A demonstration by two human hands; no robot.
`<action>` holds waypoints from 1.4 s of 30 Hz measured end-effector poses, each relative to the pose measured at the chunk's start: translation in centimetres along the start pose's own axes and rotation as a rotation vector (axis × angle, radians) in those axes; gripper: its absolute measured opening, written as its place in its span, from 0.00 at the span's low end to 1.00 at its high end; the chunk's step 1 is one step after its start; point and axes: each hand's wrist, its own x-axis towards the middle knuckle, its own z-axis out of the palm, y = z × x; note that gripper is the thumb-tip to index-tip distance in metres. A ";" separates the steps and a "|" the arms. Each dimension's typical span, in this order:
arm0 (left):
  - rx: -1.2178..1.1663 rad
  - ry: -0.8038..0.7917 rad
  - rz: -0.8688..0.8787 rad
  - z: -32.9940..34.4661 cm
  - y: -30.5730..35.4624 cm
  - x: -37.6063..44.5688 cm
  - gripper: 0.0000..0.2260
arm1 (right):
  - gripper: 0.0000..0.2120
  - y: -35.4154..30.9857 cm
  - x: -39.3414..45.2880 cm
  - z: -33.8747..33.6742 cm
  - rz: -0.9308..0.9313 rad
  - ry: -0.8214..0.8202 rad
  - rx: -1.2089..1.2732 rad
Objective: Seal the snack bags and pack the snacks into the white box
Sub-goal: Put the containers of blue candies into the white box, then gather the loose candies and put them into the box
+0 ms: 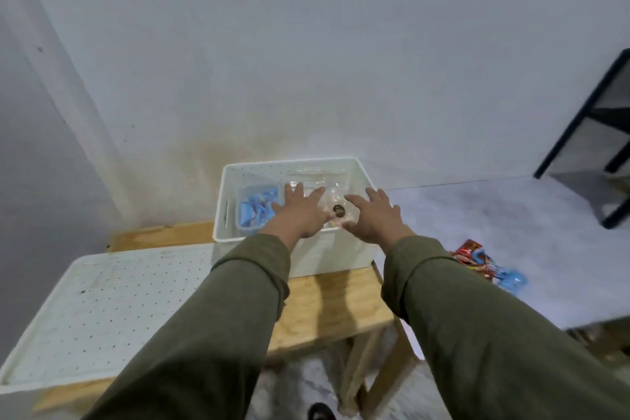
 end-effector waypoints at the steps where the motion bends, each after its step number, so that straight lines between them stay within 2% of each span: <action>1: 0.010 -0.010 0.027 0.4 1.2 -0.4 0.30 | 0.30 1.2 -1.1 -0.2 0.033 0.001 -0.002; 6: 0.104 -0.053 0.150 3.4 6.5 -2.1 0.28 | 0.30 7.7 -6.2 -0.5 0.185 0.020 0.032; 11: 0.060 -0.140 0.236 7.6 11.0 -2.6 0.29 | 0.31 13.7 -10.3 0.4 0.314 0.016 0.041; 20: -0.020 -0.176 0.250 18.1 17.4 -2.1 0.33 | 0.33 23.6 -13.7 5.2 0.390 0.001 0.152; 25: -0.167 -0.096 0.146 24.0 20.0 -0.5 0.38 | 0.39 29.6 -12.5 8.0 0.335 -0.045 0.099; 32: -0.138 0.072 -0.022 29.4 23.0 2.9 0.41 | 0.46 36.8 -7.7 11.2 0.126 0.000 0.007; 35: -0.047 0.174 -0.026 31.0 23.1 4.6 0.40 | 0.45 38.2 -5.2 12.0 0.031 -0.005 0.030; 39: -0.001 0.141 -0.023 31.1 22.9 6.6 0.35 | 0.40 38.9 -2.1 13.1 -0.065 -0.029 0.095; 42: -0.045 0.234 0.075 31.3 22.3 7.4 0.30 | 0.35 39.3 -0.4 13.8 -0.103 -0.008 0.097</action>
